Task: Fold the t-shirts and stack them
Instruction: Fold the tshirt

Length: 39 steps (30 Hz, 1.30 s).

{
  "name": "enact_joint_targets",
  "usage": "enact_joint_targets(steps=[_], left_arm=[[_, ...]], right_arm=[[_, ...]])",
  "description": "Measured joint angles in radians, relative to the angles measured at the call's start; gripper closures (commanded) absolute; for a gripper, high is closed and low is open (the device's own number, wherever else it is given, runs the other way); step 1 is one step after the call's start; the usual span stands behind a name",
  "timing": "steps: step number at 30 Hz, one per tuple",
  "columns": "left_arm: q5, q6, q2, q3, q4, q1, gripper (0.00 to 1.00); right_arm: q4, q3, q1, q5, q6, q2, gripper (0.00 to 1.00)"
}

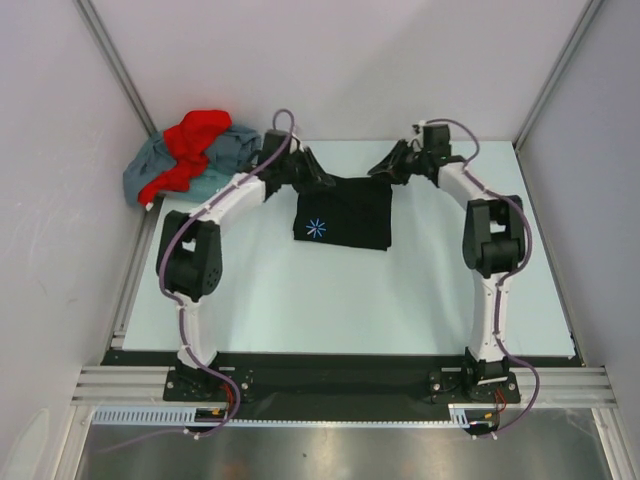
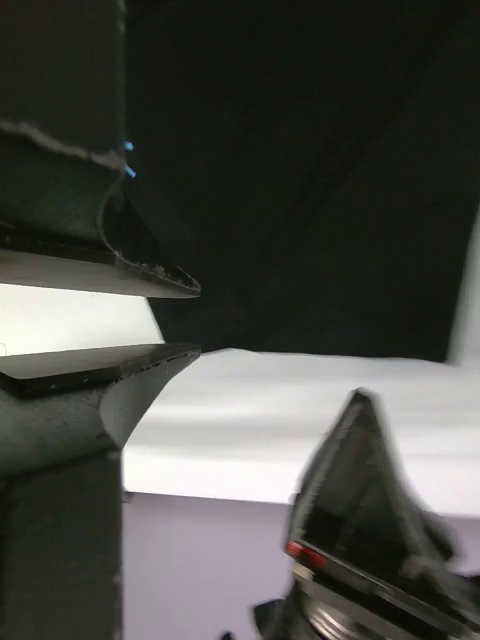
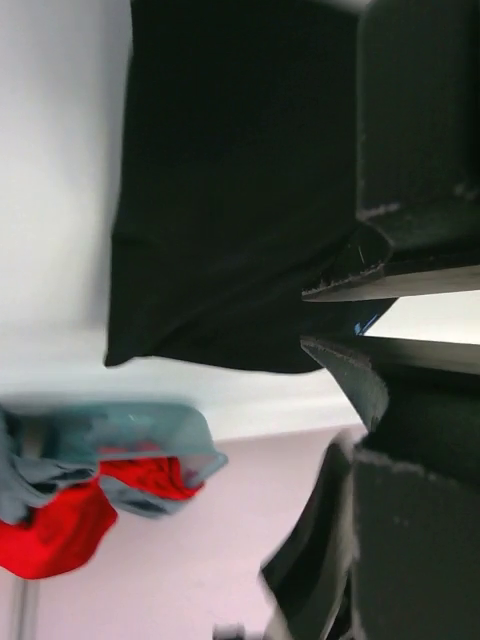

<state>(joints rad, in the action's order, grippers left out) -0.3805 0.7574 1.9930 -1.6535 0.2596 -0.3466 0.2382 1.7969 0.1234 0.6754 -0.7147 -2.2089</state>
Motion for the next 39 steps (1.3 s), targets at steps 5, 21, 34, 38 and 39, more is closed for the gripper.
enact_joint_targets(steps=[5,21,34,38,39], left_arm=[[-0.076,-0.002,0.1,0.077,-0.026,-0.029,0.71],[-0.089,-0.211,0.119,0.246,-0.048,0.14,0.7],[-0.14,-0.175,0.069,0.055,-0.035,0.137,0.54],[-0.193,-0.061,0.151,0.013,-0.204,0.135,0.54],[-0.198,-0.032,0.179,0.002,-0.23,0.135,0.54]], right_arm=[[-0.153,0.024,0.063,0.06,-0.116,-0.153,0.77],[-0.302,0.172,-0.097,0.114,-0.277,-0.404,0.76],[-0.095,0.205,-0.108,0.108,-0.192,-0.25,0.68],[-0.136,0.031,-0.071,0.136,-0.188,-0.101,0.7],[-0.156,-0.013,-0.052,0.146,-0.188,-0.072,0.71]])
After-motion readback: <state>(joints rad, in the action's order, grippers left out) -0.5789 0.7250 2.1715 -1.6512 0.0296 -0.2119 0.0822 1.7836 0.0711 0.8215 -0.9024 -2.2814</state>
